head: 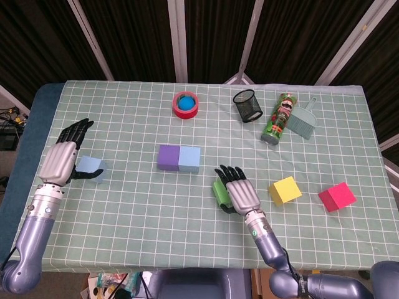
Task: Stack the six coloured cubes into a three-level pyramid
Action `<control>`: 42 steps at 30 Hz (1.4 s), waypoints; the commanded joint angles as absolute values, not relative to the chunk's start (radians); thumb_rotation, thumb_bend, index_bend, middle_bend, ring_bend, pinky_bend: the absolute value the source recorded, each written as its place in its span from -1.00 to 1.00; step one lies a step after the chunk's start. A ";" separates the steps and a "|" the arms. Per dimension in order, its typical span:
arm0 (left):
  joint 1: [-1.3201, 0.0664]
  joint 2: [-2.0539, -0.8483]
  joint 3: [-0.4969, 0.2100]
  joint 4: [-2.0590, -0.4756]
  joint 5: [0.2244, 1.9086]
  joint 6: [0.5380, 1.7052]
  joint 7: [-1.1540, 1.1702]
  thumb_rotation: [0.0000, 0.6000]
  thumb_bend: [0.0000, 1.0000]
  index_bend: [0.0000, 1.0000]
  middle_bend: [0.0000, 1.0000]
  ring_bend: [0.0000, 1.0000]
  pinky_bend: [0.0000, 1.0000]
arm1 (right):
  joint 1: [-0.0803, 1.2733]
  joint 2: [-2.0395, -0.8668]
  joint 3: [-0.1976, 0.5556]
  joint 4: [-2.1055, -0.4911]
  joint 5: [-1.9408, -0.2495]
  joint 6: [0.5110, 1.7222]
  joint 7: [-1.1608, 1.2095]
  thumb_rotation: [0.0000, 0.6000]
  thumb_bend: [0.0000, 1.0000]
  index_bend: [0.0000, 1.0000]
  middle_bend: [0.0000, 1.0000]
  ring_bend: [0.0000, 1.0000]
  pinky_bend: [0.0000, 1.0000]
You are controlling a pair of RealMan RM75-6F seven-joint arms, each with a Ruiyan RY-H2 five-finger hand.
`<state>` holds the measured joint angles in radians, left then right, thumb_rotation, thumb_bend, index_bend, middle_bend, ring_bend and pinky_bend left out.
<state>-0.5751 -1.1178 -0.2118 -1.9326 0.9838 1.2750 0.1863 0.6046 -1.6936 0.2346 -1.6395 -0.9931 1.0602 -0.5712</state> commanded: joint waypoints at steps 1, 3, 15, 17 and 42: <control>-0.573 -1.118 -0.216 -1.933 0.982 1.273 0.186 1.00 -0.80 -1.00 -0.97 -1.00 -1.00 | 0.634 -1.722 0.257 -1.609 -0.969 1.055 -0.583 1.00 -0.47 -1.00 -1.00 -1.00 -1.00; -0.571 -1.119 -0.220 -1.934 0.981 1.273 0.187 1.00 -0.80 -1.00 -0.97 -1.00 -1.00 | 0.652 -1.737 0.269 -1.595 -0.957 1.054 -0.590 1.00 -0.47 -1.00 -1.00 -1.00 -1.00; -0.563 -1.121 -0.231 -1.935 0.976 1.253 0.186 1.00 -0.80 -1.00 -0.96 -1.00 -1.00 | 0.691 -1.754 0.281 -1.569 -0.879 1.089 -0.644 1.00 -0.47 -1.00 -0.60 -0.88 -1.00; -0.562 -1.121 -0.232 -1.936 0.976 1.249 0.187 1.00 -0.80 -1.00 -0.96 -1.00 -1.00 | 0.689 -1.751 0.278 -1.570 -0.867 1.096 -0.648 1.00 -0.47 -1.00 -0.49 -0.79 -1.00; -0.550 -1.119 -0.250 -1.943 0.984 1.243 0.192 1.00 -0.80 -1.00 -0.96 -1.00 -1.00 | 0.757 -1.727 0.334 -1.528 -0.798 1.096 -0.651 1.00 -0.47 -1.00 -0.22 -0.49 -1.00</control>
<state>-0.5502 -1.1189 -0.2502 -1.9434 0.9838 1.2434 0.1919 0.7485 -1.7261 0.3260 -1.5380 -0.8079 1.1031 -0.6453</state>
